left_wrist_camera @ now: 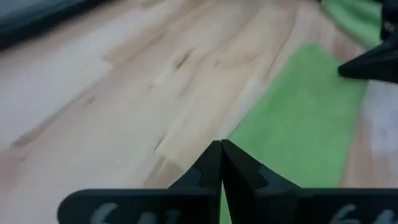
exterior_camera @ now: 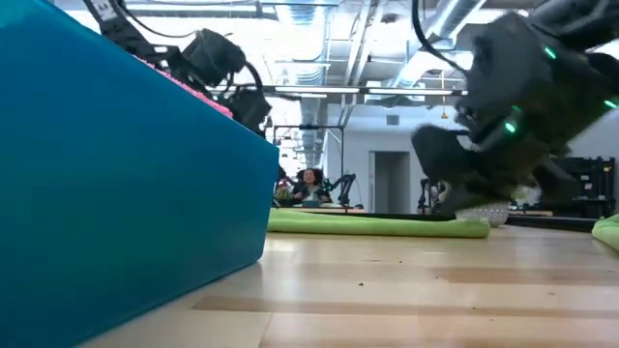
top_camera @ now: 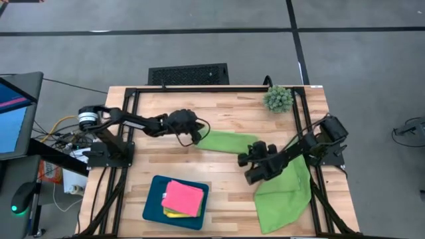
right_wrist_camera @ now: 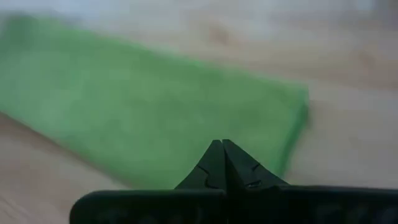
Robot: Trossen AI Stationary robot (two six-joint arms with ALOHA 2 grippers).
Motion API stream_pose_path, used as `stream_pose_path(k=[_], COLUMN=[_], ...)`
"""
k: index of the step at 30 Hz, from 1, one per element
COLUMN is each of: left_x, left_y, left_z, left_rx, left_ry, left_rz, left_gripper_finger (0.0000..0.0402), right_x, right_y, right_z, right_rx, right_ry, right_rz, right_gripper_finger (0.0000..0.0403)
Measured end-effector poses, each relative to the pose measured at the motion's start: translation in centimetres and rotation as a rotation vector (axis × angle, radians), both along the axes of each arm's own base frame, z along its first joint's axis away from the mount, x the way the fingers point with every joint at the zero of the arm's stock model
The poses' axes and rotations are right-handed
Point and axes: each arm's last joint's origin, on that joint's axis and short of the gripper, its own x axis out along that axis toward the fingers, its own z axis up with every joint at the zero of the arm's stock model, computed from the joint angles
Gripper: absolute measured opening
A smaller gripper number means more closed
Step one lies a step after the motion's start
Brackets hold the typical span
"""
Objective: Fold microfiber towels
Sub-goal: Fold the top green microfiber towel on the table
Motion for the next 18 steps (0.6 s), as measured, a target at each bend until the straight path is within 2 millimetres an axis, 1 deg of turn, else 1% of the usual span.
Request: stream_pose_path(k=[3, 6, 7, 10, 13, 16, 18], left_x=[0.4, 0.5, 0.5, 0.7, 0.5, 0.0, -0.4], left_y=[0.4, 0.5, 0.5, 0.9, 1.3, 1.9, 2.1], left_z=[-2.2, -4.5, -5.1, -6.1, -6.1, -5.3, -4.3], left_rx=[-0.032, -0.064, -0.069, -0.066, -0.079, -0.101, -0.118], left_ry=[0.054, 0.119, 0.135, 0.146, 0.149, 0.138, 0.131], left_rz=[-0.086, -0.107, -0.102, -0.089, -0.091, -0.066, -0.04], left_gripper_finger=[0.0, 0.0, 0.0, 0.0, 0.0, 0.0, 0.0], right_x=[-0.5, -0.5, -0.6, -0.7, -1.1, -1.5, -2.1], right_y=[0.4, 0.4, 0.5, 0.5, 0.4, 0.3, 0.1], right_z=[-1.2, -1.6, -1.7, -1.5, -0.8, 0.7, 2.1], right_rx=[0.04, 0.035, 0.032, 0.035, 0.056, 0.06, 0.058], right_ry=[0.035, 0.032, 0.033, 0.035, 0.06, 0.065, 0.06], right_rz=[-0.028, -0.048, -0.044, -0.043, -0.045, -0.043, -0.038], right_gripper_finger=[0.0006, 0.0006, 0.0006, 0.0006, 0.0006, 0.0009, 0.0013])
